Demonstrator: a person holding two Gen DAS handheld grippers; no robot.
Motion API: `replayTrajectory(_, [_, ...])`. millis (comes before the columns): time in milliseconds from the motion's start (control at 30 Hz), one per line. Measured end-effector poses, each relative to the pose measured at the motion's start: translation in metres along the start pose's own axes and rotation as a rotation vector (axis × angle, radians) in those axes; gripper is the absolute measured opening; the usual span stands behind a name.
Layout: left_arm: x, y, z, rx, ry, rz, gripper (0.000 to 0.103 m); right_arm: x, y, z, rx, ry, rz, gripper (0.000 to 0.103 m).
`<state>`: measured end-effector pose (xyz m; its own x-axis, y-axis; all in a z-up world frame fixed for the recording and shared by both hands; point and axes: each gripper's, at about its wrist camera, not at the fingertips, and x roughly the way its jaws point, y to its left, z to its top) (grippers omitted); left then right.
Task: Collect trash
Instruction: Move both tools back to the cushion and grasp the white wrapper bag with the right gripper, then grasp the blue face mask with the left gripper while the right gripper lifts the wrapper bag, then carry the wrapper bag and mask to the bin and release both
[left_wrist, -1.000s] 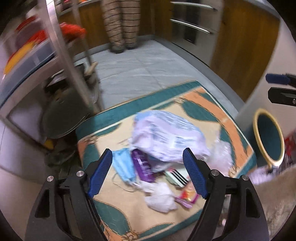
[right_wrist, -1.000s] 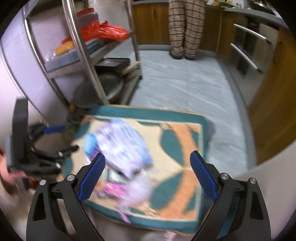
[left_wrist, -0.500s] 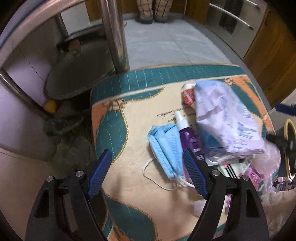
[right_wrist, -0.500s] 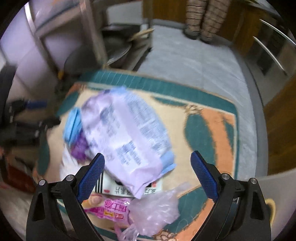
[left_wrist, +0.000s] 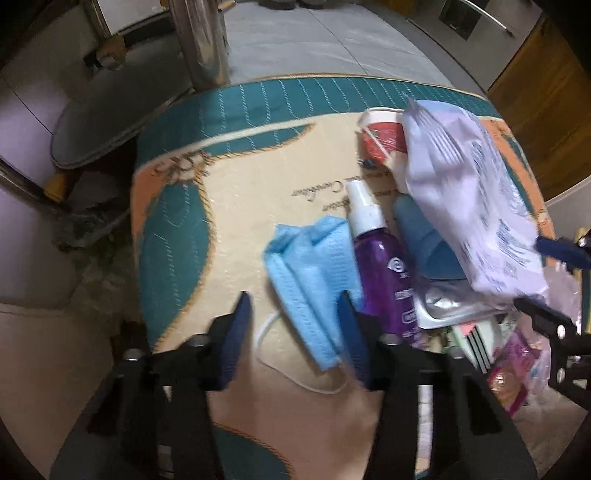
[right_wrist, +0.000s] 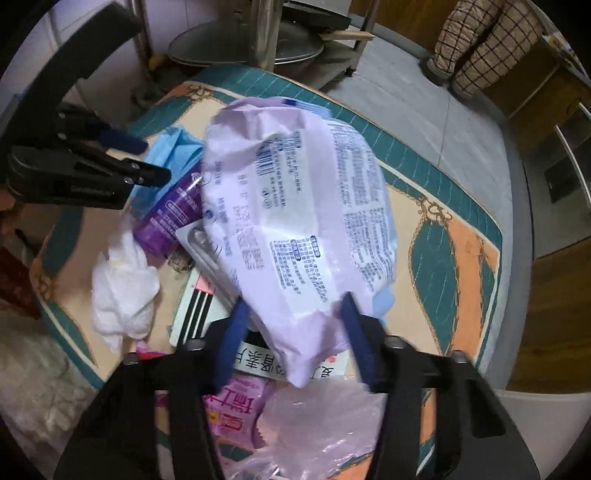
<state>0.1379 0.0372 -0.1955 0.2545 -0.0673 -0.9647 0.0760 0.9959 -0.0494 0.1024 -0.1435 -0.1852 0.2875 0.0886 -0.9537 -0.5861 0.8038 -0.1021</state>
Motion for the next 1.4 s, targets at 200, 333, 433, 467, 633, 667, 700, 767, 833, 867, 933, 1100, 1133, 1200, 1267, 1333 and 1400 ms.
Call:
replayTrajectory(200, [-0.004,-0.005,-0.002,0.043,-0.004,0.028,0.013,-0.016,-0.009,0.004,0.041,-0.03,0.06,0.031])
replayTrajectory(333, [-0.019,-0.008,-0.001,0.044,-0.032,0.048,0.01,-0.031,-0.015,0.006,0.064,-0.074,0.072,0.027])
replayTrajectory(433, [-0.033,-0.011,-0.001,0.043,-0.054,0.075,0.009,-0.043,-0.02,0.005,0.076,-0.11,0.063,0.025])
replayTrajectory(467, [-0.037,-0.01,-0.001,0.041,-0.06,0.077,0.008,-0.046,-0.023,0.005,0.082,-0.12,0.058,0.024])
replayTrajectory(633, [-0.066,-0.021,0.001,0.023,-0.123,0.066,0.008,-0.062,-0.031,0.0,0.109,-0.155,0.07,0.014])
replayTrajectory(667, [-0.071,-0.024,0.001,0.022,-0.134,0.067,0.008,-0.064,-0.031,-0.001,0.105,-0.16,0.063,0.014])
replayTrajectory(700, [-0.077,-0.028,-0.001,0.032,-0.151,0.077,0.008,-0.068,-0.03,-0.002,0.096,-0.166,0.054,0.014])
replayTrajectory(767, [-0.087,-0.038,-0.001,0.052,-0.175,0.095,0.008,-0.073,-0.029,-0.004,0.094,-0.178,0.059,0.014])
replayTrajectory(833, [-0.095,-0.046,-0.003,0.062,-0.192,0.084,0.008,-0.078,-0.028,-0.006,0.089,-0.191,0.06,0.013])
replayTrajectory(867, [-0.099,-0.049,-0.002,0.064,-0.2,0.078,0.008,-0.082,-0.027,-0.007,0.085,-0.201,0.051,0.013])
replayTrajectory(933, [-0.107,-0.057,-0.003,0.067,-0.22,0.072,0.008,-0.089,-0.027,-0.009,0.086,-0.22,0.043,0.013])
replayTrajectory(1100, [-0.12,-0.068,-0.009,0.077,-0.246,0.06,0.008,-0.111,-0.038,-0.016,0.135,-0.266,0.027,0.013])
replayTrajectory(1133, [-0.123,-0.07,-0.011,0.081,-0.252,0.056,0.008,-0.117,-0.044,-0.019,0.156,-0.276,0.024,0.013])
replayTrajectory(1200, [-0.13,-0.074,-0.013,0.087,-0.269,0.042,0.008,-0.13,-0.051,-0.027,0.179,-0.299,0.014,0.013])
replayTrajectory(1267, [-0.136,-0.079,-0.016,0.091,-0.282,0.03,0.008,-0.143,-0.057,-0.035,0.203,-0.326,0.008,0.013])
replayTrajectory(1333, [-0.14,-0.084,-0.019,0.102,-0.29,0.027,0.008,-0.153,-0.061,-0.043,0.221,-0.346,0.005,0.013])
replayTrajectory(1400, [-0.144,-0.091,-0.021,0.122,-0.303,0.03,0.008,-0.164,-0.064,-0.049,0.232,-0.367,-0.011,0.013])
